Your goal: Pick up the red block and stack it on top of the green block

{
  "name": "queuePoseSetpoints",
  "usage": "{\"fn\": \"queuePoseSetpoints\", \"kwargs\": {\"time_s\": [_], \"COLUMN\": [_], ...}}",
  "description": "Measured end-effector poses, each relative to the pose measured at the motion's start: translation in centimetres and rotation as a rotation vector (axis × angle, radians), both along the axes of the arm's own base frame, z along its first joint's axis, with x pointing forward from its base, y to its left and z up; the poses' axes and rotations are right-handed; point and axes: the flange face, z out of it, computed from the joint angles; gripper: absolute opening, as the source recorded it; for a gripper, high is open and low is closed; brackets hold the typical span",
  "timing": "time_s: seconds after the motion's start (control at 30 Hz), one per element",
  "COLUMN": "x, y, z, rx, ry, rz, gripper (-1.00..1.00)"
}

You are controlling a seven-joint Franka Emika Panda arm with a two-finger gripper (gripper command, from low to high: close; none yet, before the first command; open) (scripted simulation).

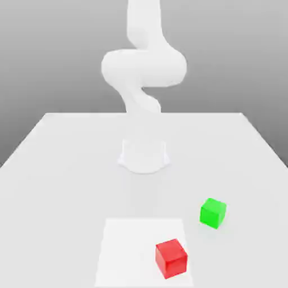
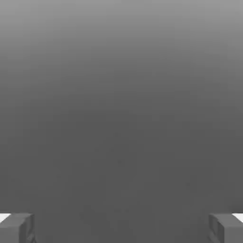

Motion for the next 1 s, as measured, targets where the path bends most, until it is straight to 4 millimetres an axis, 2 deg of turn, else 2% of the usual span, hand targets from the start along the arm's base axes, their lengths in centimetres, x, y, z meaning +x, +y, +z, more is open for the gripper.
{"fn": "queuePoseSetpoints", "kwargs": {"time_s": [0.1,0.2,0.4,0.57,0.77,0.93,0.97,1.0], "x": [3.7,6.5,9.7,10.0,7.6,7.2,7.1,7.1], "y": [0.6,1.4,3.0,4.3,5.3,5.4,5.3,5.3], "z": [-5.5,-11.1,-23.0,-33.0,-44.5,-51.1,-52.0,-52.0], "rx": [-0.016,-0.032,-0.067,-0.101,-0.143,-0.149,-0.149,-0.149], "ry": [0.094,0.185,0.363,0.511,0.685,0.711,0.712,0.712], "rz": [0.045,0.089,0.176,0.251,0.338,0.35,0.35,0.35], "gripper": [0.0,0.0,0.0,0.0,0.0,0.0,-1.0,-1.0]}}
